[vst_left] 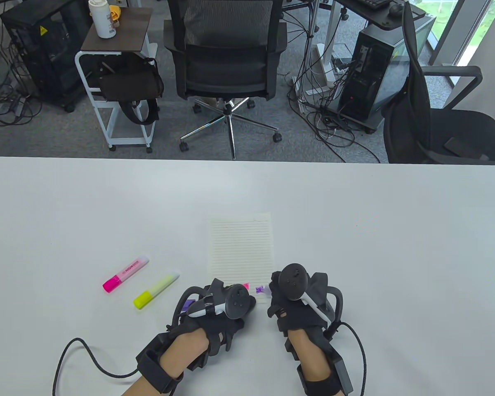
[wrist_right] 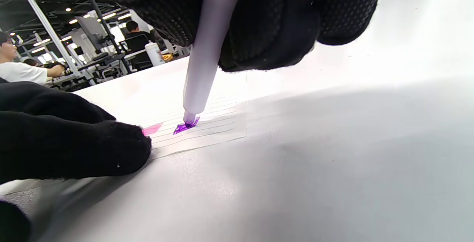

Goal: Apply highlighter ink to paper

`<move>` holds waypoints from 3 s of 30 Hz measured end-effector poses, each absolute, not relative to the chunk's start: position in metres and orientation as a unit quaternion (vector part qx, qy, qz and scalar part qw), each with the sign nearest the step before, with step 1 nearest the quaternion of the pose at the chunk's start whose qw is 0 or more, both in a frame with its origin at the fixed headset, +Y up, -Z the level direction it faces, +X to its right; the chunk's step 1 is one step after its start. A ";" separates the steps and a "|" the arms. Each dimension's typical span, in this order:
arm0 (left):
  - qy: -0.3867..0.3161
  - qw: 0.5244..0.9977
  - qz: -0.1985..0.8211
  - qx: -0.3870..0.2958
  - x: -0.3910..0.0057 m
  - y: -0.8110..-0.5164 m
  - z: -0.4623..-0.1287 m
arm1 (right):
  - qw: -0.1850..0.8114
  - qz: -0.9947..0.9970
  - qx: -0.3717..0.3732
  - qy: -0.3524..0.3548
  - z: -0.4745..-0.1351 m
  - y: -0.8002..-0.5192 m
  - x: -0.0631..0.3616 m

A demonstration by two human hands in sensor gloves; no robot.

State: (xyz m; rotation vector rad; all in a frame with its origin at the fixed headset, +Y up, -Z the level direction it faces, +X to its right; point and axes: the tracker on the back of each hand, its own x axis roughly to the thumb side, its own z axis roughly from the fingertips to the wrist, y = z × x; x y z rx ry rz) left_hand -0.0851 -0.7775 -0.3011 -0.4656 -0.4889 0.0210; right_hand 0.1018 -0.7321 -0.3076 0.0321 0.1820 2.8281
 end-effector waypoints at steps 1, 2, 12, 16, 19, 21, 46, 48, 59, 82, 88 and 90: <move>-0.240 0.944 0.010 -0.228 -0.085 -0.777 -0.301 | 0.157 0.986 0.017 0.062 -0.307 -0.732 0.101; -0.240 0.944 0.010 -0.228 -0.085 -0.778 -0.301 | 0.165 0.984 0.022 0.062 -0.307 -0.733 0.101; -0.240 0.943 0.011 -0.228 -0.085 -0.778 -0.301 | 0.155 0.986 0.009 0.064 -0.308 -0.732 0.103; -0.240 0.943 0.011 -0.229 -0.085 -0.778 -0.301 | 0.155 0.985 0.015 0.072 -0.309 -0.734 0.100; -0.240 0.943 0.011 -0.229 -0.085 -0.778 -0.301 | 0.143 0.987 -0.002 0.072 -0.309 -0.731 0.102; -0.240 0.943 0.010 -0.228 -0.085 -0.778 -0.301 | 0.148 0.986 -0.001 0.072 -0.308 -0.731 0.102; -0.240 0.943 0.011 -0.229 -0.085 -0.778 -0.301 | 0.166 0.984 0.016 0.069 -0.309 -0.735 0.099; -0.240 0.943 0.010 -0.229 -0.085 -0.778 -0.301 | 0.166 0.983 0.016 0.072 -0.310 -0.735 0.100; -0.240 0.943 0.011 -0.229 -0.085 -0.778 -0.301 | 0.167 0.983 0.019 0.079 -0.309 -0.735 0.099; -0.240 0.943 0.011 -0.229 -0.085 -0.779 -0.301 | 0.148 0.987 0.003 0.065 -0.309 -0.734 0.100; -0.240 0.943 0.011 -0.229 -0.085 -0.779 -0.301 | 0.147 0.986 0.004 0.071 -0.309 -0.733 0.099; -0.240 0.943 0.010 -0.229 -0.085 -0.779 -0.301 | 0.130 0.989 -0.001 0.067 -0.308 -0.730 0.101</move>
